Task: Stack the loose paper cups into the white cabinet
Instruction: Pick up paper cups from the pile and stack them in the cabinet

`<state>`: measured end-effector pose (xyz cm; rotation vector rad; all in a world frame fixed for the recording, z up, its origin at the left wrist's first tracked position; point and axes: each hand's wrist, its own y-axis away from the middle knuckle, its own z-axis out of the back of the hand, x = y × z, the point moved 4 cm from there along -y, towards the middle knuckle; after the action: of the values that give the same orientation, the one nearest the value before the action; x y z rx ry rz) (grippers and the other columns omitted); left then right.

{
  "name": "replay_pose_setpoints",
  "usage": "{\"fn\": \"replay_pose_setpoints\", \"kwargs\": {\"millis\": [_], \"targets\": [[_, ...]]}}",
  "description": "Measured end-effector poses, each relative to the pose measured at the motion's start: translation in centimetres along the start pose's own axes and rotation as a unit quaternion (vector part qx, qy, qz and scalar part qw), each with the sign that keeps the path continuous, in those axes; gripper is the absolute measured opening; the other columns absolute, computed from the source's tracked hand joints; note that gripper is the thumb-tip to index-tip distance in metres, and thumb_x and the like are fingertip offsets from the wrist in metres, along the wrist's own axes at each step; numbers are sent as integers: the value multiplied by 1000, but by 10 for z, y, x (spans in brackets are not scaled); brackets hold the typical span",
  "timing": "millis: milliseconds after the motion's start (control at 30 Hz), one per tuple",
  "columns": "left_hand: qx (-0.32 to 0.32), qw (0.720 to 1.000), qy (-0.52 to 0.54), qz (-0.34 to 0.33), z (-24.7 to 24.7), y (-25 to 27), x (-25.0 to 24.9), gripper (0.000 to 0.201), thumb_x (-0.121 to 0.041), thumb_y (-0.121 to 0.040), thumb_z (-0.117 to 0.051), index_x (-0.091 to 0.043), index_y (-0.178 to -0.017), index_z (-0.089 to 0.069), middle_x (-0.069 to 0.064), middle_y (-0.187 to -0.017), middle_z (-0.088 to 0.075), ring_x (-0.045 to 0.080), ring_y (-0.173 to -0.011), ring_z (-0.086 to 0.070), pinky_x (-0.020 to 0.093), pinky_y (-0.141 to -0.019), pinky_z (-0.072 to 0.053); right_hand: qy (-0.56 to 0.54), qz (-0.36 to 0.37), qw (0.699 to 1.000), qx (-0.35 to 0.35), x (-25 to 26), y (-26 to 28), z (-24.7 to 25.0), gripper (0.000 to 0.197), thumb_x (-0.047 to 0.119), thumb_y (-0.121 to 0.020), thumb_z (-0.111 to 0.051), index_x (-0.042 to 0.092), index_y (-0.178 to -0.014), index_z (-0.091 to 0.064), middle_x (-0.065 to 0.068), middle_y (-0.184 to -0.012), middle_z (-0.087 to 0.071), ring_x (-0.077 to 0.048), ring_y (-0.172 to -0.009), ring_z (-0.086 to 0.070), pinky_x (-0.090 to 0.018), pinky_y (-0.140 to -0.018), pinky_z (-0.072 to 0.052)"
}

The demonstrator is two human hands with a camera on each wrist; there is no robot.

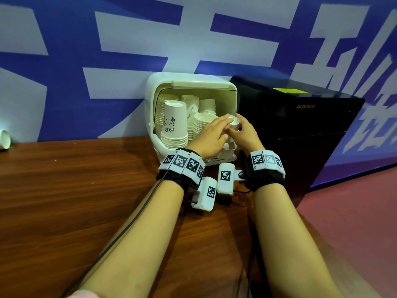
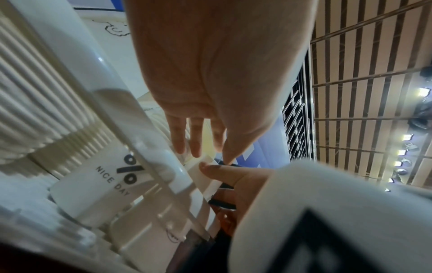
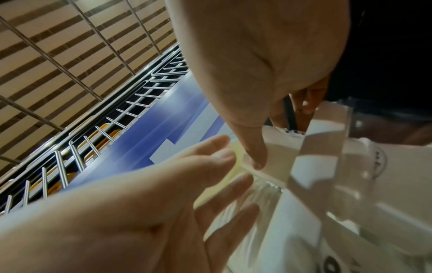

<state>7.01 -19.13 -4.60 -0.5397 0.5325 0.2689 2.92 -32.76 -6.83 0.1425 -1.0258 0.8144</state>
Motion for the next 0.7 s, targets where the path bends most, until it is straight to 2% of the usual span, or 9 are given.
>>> {"fn": "replay_pose_setpoints", "kwargs": {"millis": [100, 167, 200, 267, 333, 400, 467, 533, 700], "targets": [[20, 999, -40, 16, -4, 2, 1, 52, -11, -97, -47, -13, -147, -32, 7, -151, -35, 24, -140, -29, 31, -113, -21, 37, -23, 999, 19, -2, 2, -3, 83, 60, -75, -60, 29, -147, -36, -9, -139, -53, -35, -128, -46, -53, -103, -41], [37, 997, -58, 36, -6, 4, 2, 51, -14, -98, -45, -12, -147, -31, 9, -149, -37, 24, -138, -30, 31, -111, -22, 72, -19, 997, 31, 3, 6, -2, 69, 53, -80, -59, 28, -143, -42, -9, -138, -54, -37, -128, -45, -53, -106, -37], [45, 996, -66, 47, -7, 4, 3, 50, -15, -99, -45, -12, -147, -31, 10, -148, -39, 25, -137, -32, 31, -109, -24, 87, -16, 995, 38, 3, 7, -2, 55, 47, -83, -58, 28, -134, -51, -9, -133, -57, -38, -126, -47, -53, -106, -37], [62, 993, -84, 61, -8, 5, 3, 48, -15, -99, -43, -13, -146, -32, 12, -144, -42, 26, -134, -35, 33, -106, -29, 112, -13, 993, 42, 5, 7, 0, 33, 44, -77, -55, 26, -103, -64, -11, -117, -64, -40, -117, -52, -52, -100, -42], [81, 989, -99, 67, -9, 6, 2, 44, -14, -98, -43, -12, -142, -37, 13, -140, -45, 27, -131, -37, 34, -102, -32, 124, -22, 991, 44, 2, 4, -2, 30, 52, -66, -47, 26, -78, -57, -15, -109, -65, -42, -110, -55, -52, -95, -45], [97, 987, -106, 76, -10, 6, 2, 42, -13, -97, -42, -10, -139, -39, 13, -139, -45, 27, -130, -37, 36, -102, -33, 128, -20, 991, 44, -3, 0, -4, 35, 61, -57, -40, 29, -67, -49, -19, -108, -64, -44, -109, -55, -53, -94, -46], [105, 985, -110, 83, -10, 7, 3, 41, -13, -97, -42, -10, -138, -39, 14, -139, -44, 28, -130, -37, 39, -104, -33, 131, -23, 990, 48, -4, -2, -5, 41, 66, -52, -36, 29, -66, -48, -20, -108, -64, -44, -109, -55, -54, -95, -45], [111, 984, -111, 88, -10, 7, 3, 41, -11, -96, -42, -11, -137, -39, 16, -137, -44, 29, -129, -38, 40, -103, -34, 141, -29, 988, 53, -4, -1, -6, 41, 65, -55, -39, 29, -71, -51, -20, -110, -63, -43, -111, -54, -53, -97, -43], [112, 986, -99, 76, -8, 8, 0, 48, -7, -93, -44, -15, -140, -40, 16, -136, -45, 29, -128, -39, 36, -100, -35, 162, -32, 984, 73, 5, 6, -2, 43, 51, -72, -47, 26, -105, -59, -20, -120, -59, -42, -117, -51, -53, -101, -41]]}}
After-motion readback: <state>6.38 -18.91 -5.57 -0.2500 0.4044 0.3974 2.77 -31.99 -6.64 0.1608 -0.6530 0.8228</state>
